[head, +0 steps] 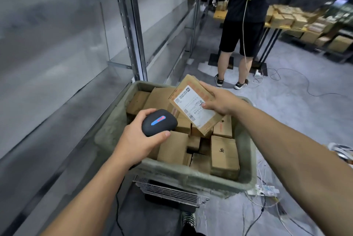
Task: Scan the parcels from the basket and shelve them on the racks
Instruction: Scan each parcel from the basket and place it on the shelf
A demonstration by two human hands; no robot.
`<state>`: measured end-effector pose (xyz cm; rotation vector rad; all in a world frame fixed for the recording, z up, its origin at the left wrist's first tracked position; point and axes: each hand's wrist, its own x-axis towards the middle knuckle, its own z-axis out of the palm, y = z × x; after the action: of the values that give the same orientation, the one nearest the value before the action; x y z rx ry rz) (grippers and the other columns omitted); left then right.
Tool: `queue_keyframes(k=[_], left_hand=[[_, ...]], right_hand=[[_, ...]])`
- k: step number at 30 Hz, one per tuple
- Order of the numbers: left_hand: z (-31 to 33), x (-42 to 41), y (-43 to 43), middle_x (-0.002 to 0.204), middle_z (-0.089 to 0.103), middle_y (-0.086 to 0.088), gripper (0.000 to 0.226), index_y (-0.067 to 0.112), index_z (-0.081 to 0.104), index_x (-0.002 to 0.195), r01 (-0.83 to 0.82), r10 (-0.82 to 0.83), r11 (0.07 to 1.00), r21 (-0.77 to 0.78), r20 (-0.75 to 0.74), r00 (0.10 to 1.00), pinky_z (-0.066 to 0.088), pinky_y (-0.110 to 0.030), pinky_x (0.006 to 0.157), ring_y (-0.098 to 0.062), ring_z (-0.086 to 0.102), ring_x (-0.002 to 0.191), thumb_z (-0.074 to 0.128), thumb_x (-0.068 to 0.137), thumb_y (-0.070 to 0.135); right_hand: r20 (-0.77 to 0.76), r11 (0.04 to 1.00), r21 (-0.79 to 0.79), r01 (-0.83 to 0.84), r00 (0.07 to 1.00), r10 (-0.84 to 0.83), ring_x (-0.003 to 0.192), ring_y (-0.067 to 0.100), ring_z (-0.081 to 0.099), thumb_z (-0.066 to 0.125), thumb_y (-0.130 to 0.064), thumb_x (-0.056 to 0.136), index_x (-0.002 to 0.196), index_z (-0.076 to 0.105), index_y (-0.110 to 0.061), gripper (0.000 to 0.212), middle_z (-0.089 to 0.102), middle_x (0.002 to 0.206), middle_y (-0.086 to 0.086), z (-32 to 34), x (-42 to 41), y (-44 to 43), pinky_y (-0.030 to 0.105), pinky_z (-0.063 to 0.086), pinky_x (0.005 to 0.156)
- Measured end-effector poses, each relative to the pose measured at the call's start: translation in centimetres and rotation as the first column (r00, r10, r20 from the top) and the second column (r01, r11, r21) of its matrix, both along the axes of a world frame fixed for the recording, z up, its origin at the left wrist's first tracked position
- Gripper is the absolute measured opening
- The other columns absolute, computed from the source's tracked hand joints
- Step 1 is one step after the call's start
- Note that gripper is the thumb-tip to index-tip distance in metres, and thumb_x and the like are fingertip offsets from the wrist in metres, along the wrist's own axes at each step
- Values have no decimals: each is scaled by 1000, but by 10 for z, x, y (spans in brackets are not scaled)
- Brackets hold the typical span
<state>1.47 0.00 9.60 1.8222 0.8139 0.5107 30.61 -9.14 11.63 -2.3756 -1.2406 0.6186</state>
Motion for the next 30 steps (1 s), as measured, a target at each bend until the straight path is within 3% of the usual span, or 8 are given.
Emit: queue_keyframes(k=[7, 21, 30], left_hand=[[17, -30, -32, 109, 69, 19, 69, 41, 56, 124, 24, -23, 996, 91, -5, 1000, 43, -3, 71, 9, 65, 91, 88, 63, 42], [48, -54, -119, 109, 69, 13, 68, 42, 54, 127, -105, 117, 975, 196, -51, 992, 46, -6, 70, 4, 65, 94, 85, 66, 47], [51, -55, -178, 107, 70, 18, 70, 42, 54, 127, -185, 196, 957, 222, -26, 980, 48, -8, 70, 3, 66, 95, 81, 63, 51]], right_hand=[[80, 999, 32, -20, 997, 18, 119, 24, 56, 70, -26, 93, 150, 12, -61, 88, 55, 139, 2, 27, -24, -18, 36, 47, 99], [157, 975, 53, -216, 966, 205, 105, 17, 55, 69, -27, 94, 154, 9, -58, 90, 58, 132, -1, 55, -16, -33, 32, 48, 86], [148, 955, 62, -290, 949, 279, 122, 27, 57, 67, -22, 95, 156, 10, -52, 89, 55, 140, 7, 53, -7, -59, 35, 46, 91]])
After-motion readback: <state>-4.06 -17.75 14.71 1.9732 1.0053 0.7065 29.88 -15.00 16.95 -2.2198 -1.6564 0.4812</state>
